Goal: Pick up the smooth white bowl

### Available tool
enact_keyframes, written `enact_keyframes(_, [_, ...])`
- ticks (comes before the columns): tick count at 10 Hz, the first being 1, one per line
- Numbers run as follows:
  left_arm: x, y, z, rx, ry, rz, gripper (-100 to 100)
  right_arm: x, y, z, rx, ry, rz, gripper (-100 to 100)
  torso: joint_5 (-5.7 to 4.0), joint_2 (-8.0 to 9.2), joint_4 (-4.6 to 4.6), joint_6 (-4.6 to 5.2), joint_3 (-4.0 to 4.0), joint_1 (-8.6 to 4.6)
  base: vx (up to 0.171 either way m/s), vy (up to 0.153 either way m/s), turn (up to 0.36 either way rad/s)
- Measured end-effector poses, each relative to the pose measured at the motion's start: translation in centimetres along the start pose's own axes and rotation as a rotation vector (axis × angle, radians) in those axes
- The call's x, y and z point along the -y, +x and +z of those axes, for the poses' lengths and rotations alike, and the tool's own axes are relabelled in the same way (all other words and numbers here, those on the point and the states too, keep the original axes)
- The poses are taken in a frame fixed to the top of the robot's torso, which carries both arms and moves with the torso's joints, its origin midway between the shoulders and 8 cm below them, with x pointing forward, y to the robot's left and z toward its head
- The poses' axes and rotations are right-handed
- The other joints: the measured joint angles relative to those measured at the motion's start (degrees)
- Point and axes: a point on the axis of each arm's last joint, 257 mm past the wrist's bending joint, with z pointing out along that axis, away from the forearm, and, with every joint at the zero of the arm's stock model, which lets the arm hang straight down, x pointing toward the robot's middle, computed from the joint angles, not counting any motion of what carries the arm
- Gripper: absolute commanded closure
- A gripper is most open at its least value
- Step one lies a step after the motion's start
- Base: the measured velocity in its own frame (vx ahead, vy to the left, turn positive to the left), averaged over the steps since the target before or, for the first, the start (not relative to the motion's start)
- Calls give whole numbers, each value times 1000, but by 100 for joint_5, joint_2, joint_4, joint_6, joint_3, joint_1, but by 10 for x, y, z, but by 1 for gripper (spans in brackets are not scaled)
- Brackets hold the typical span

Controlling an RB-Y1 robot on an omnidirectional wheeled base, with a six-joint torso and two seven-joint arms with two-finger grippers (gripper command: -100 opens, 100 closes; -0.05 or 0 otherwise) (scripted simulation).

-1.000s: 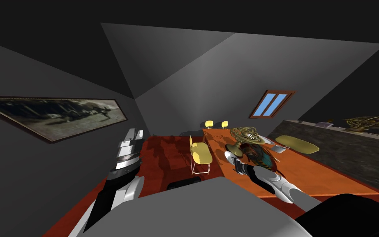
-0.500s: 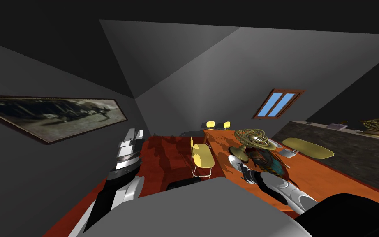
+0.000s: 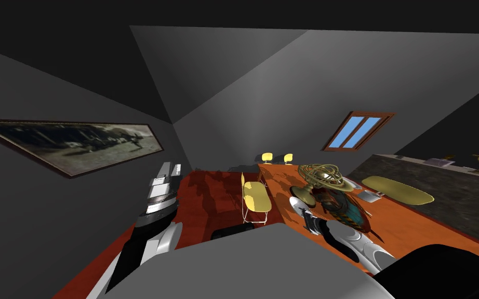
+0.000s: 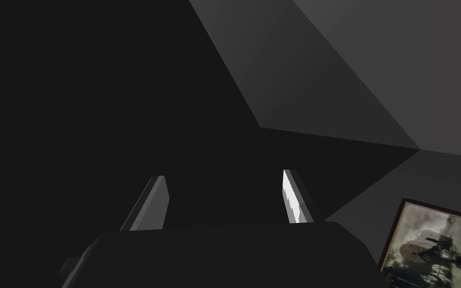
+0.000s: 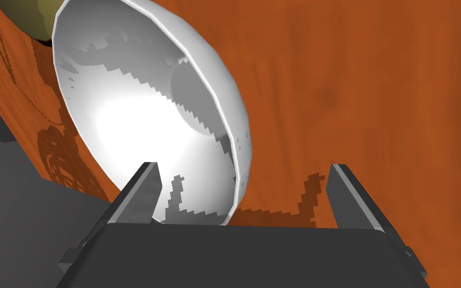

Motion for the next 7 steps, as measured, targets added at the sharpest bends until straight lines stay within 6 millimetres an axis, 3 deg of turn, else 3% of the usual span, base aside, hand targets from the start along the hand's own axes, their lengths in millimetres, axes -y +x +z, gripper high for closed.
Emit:
enact_keyframes(1, [0,0,0,0,0,0,0,0,0,0,-1,1,0,100,2,-3,-1,1,-2,5,0,0,0])
enact_keyframes(5, [0,0,0,0,0,0,0,2,0,0,-1,4,3,100,-3,-4,-6,3,-5,9,0,0,0])
enact_keyframes(6, [0,0,0,0,0,0,0,2,0,0,-1,4,3,0,-2,-3,-6,2,-4,10,0,0,0])
enact_keyframes(7, [0,0,0,0,0,0,0,2,0,0,-1,4,3,100,-2,-3,-6,2,-4,11,20,23,-79])
